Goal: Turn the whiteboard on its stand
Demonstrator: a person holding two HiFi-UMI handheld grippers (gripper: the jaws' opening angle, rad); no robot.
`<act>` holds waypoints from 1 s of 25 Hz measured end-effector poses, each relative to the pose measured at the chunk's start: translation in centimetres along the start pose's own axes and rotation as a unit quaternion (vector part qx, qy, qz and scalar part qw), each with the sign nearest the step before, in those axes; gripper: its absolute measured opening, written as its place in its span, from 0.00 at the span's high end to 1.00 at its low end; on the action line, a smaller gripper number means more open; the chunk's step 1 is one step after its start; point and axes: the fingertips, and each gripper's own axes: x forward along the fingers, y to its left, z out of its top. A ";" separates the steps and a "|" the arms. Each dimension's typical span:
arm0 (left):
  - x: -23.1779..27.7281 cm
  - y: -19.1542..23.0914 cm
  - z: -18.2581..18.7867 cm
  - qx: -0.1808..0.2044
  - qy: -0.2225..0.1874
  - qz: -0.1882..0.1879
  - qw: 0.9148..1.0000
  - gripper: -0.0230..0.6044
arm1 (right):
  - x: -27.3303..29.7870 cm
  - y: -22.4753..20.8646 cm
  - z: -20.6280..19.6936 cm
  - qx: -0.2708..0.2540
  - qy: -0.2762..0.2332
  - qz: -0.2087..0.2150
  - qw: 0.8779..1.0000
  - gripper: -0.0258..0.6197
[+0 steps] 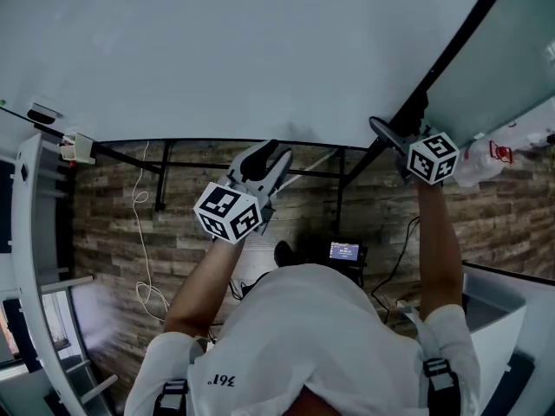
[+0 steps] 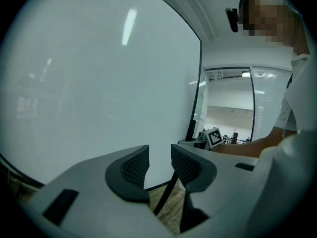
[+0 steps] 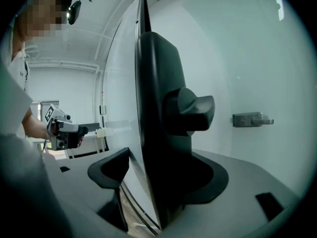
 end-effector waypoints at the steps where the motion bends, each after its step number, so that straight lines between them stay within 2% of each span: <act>1: 0.0 0.0 -0.1 0.000 0.001 0.001 1.000 0.76 | 0.0 -0.1 0.0 -0.001 0.000 0.001 1.000 0.42; 25: 0.1 0.7 -1.0 -0.001 0.017 0.020 1.000 0.76 | 1.4 -5.1 1.4 -0.014 0.003 0.017 1.000 0.42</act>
